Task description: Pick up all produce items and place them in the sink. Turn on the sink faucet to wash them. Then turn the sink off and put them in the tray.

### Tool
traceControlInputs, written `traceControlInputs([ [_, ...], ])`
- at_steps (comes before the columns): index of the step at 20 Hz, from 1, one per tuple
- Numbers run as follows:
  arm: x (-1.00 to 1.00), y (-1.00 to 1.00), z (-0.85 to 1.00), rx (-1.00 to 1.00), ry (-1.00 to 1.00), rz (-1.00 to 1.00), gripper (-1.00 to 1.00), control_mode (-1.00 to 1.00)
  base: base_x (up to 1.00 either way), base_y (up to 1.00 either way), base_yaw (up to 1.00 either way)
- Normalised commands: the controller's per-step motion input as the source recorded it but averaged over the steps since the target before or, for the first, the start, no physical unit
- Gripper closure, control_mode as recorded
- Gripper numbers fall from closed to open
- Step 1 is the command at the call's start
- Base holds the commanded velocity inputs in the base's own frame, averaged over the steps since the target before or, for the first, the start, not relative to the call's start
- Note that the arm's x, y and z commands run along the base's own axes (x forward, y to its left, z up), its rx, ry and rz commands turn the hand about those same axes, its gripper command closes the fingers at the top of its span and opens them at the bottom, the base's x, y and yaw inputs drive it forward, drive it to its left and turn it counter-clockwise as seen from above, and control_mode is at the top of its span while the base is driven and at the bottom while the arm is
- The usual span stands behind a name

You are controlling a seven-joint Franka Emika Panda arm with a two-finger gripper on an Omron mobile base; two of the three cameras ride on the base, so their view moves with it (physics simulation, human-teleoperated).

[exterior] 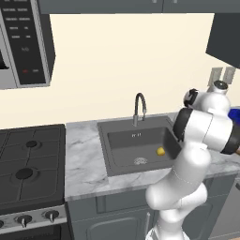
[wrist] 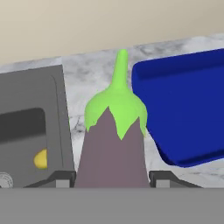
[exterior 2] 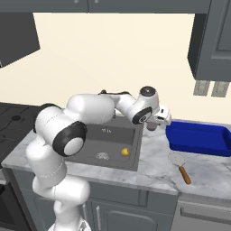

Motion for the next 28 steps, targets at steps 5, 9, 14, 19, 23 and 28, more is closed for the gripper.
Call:
traceControlInputs([
  [5, 0.09, -0.35, -0.18, -0.05, -0.13, -0.08, 1.00, -1.00, 0.00, 0.00, 0.00],
  [9, 0.09, -0.38, -0.07, -0.04, -0.08, -0.08, 1.00, -1.00, 0.00, 0.00, 0.00],
  [14, 0.13, -0.45, 0.00, -0.01, -0.01, -0.07, 1.00, -1.00, 0.00, 0.00, 0.00],
  [19, 0.29, -0.46, 0.00, 0.00, 0.00, -0.06, 1.00, -1.00, 0.00, 0.00, 0.00],
  [23, 0.26, -0.39, -0.02, 0.00, 0.00, -0.04, 1.00, -1.00, 0.00, 0.00, 0.00],
  [28, 0.04, -0.34, -0.23, 0.00, 0.00, -0.02, 1.00, -1.00, 0.00, 0.00, 0.00],
])
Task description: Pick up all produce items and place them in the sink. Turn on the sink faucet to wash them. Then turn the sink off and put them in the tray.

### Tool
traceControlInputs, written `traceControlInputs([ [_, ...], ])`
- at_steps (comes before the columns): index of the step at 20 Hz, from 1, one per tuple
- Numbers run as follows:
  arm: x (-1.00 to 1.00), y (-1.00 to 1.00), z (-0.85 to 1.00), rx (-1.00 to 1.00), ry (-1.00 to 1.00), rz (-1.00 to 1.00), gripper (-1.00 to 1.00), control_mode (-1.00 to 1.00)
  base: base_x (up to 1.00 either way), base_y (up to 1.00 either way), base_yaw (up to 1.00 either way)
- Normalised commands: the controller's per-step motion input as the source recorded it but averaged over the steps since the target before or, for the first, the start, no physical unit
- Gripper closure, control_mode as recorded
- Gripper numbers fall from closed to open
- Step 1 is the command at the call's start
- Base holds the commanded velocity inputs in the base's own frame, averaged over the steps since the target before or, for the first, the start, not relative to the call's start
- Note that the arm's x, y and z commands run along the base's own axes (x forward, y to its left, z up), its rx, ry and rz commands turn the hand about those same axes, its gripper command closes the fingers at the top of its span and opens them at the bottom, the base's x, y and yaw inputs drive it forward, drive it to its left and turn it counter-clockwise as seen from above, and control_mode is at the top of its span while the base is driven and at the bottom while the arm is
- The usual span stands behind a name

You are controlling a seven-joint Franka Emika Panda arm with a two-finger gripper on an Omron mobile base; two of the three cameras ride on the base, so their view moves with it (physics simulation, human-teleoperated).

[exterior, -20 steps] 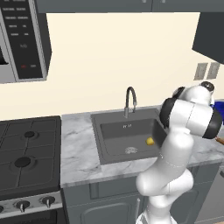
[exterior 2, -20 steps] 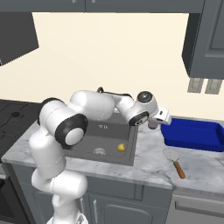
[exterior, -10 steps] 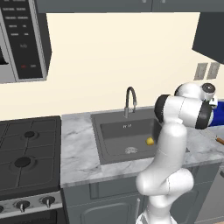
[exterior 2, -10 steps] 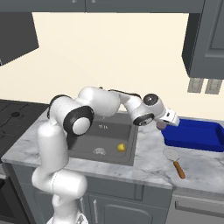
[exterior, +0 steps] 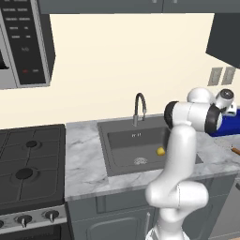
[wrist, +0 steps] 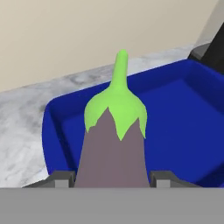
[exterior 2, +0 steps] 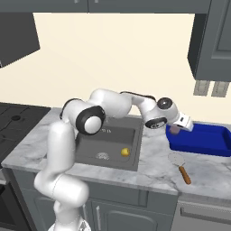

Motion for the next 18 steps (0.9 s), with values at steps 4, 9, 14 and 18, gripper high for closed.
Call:
traceControlInputs([
  [4, 0.00, -0.23, -0.31, 0.00, 0.00, -0.01, 1.00, -1.00, 0.00, 0.00, 0.00],
  [9, 0.00, -0.05, -0.31, 0.00, 0.00, -0.02, 1.00, -1.00, 0.00, 0.00, 0.00],
  [14, 0.01, 0.00, -0.24, 0.00, 0.00, -0.02, 1.00, -1.00, 0.00, 0.00, 0.00],
  [18, 0.13, 0.00, -0.22, 0.00, 0.00, -0.01, 1.00, -1.00, 0.00, 0.00, 0.00],
])
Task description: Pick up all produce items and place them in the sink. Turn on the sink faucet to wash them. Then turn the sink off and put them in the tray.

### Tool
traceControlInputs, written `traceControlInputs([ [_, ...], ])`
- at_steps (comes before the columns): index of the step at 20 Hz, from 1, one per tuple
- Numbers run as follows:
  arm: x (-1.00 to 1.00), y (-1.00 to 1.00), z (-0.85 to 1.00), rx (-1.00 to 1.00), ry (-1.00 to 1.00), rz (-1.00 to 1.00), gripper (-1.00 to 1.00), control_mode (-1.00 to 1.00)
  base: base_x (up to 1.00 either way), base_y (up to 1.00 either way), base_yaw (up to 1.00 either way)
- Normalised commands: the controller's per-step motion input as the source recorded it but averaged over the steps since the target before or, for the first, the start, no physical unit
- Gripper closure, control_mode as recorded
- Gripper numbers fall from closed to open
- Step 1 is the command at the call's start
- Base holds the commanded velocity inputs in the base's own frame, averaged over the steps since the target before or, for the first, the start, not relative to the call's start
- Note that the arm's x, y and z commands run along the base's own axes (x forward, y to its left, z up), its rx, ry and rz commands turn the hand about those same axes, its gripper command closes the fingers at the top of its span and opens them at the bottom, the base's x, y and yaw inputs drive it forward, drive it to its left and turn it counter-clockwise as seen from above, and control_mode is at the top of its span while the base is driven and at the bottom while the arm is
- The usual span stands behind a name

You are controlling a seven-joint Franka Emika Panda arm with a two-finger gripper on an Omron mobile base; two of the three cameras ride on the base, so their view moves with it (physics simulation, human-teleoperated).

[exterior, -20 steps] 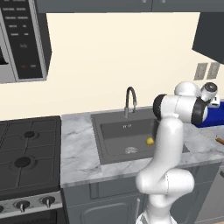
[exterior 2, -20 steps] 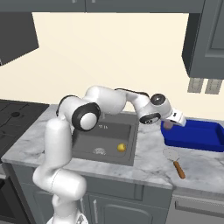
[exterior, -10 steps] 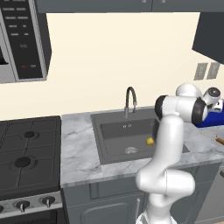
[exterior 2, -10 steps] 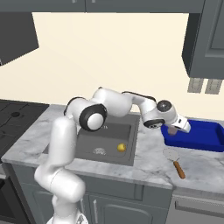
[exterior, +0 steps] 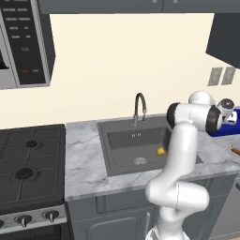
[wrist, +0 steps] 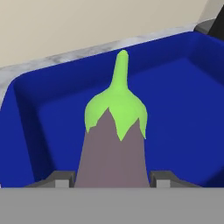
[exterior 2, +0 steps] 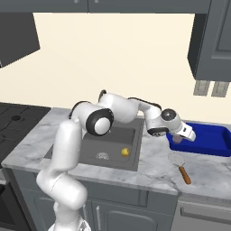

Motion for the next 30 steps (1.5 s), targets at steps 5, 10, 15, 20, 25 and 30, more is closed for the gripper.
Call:
traceControlInputs([
  [5, 0.07, 0.00, -0.18, 0.00, 0.00, -0.01, 1.00, -1.00, 0.00, 0.00, 0.00],
  [10, 0.13, 0.00, -0.12, 0.00, 0.00, -0.01, -1.00, -1.00, 0.00, 0.00, 0.00],
  [15, 0.05, 0.00, -0.02, 0.00, 0.00, 0.00, -1.00, -1.00, 0.00, 0.00, 0.00],
  [20, 0.00, 0.00, 0.08, 0.00, 0.00, 0.00, -1.00, -1.00, 0.00, 0.00, 0.00],
  [25, -0.04, 0.00, 0.42, 0.00, 0.00, 0.00, -1.00, -1.00, 0.00, 0.00, 0.00],
  [30, -0.36, 0.00, 0.79, 0.00, 0.00, 0.00, -1.00, -1.00, 0.00, 0.00, 0.00],
])
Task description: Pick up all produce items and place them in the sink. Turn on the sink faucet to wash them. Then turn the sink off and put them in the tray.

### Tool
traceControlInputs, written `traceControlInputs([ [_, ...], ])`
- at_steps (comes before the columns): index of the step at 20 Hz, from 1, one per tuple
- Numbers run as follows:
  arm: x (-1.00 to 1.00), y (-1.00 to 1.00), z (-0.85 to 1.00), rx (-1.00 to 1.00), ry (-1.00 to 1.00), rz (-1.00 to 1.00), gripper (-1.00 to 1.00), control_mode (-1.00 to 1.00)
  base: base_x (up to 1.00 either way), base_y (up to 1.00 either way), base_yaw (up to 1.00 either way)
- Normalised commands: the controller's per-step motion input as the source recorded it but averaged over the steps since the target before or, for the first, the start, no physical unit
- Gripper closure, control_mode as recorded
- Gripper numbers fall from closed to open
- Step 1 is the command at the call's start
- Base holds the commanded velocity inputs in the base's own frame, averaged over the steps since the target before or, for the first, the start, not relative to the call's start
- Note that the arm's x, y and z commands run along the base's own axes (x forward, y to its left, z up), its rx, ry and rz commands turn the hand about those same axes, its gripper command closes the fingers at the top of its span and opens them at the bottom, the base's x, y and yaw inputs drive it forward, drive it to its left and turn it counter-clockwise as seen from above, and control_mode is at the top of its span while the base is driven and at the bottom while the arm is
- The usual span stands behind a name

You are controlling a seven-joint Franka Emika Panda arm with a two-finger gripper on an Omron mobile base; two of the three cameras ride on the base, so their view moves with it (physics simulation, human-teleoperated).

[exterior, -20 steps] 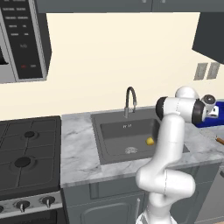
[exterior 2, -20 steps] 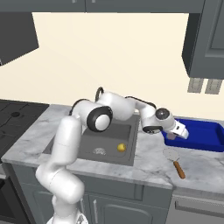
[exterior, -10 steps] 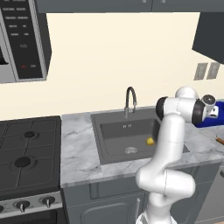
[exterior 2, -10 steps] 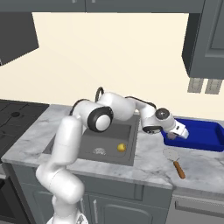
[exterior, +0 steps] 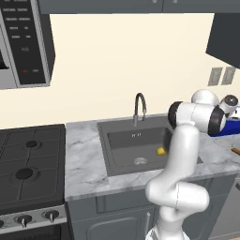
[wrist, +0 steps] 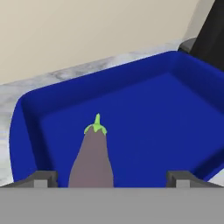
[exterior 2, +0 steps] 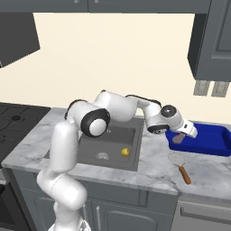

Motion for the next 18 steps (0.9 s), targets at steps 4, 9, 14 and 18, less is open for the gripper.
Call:
traceControlInputs([
  [4, -0.47, 0.12, 0.48, 0.00, 0.00, 0.00, -1.00, -1.00, 0.00, 0.00, 0.00],
  [9, -0.59, 0.40, 0.45, 0.00, 0.00, 0.00, -1.00, -1.00, 0.00, 0.00, 0.00],
  [14, -0.46, 0.73, 0.56, 0.00, 0.00, 0.00, -1.00, -1.00, 0.00, 0.00, 0.00],
  [18, -0.28, 0.81, 0.78, 0.00, 0.00, 0.00, -1.00, -1.00, 0.00, 0.00, 0.00],
])
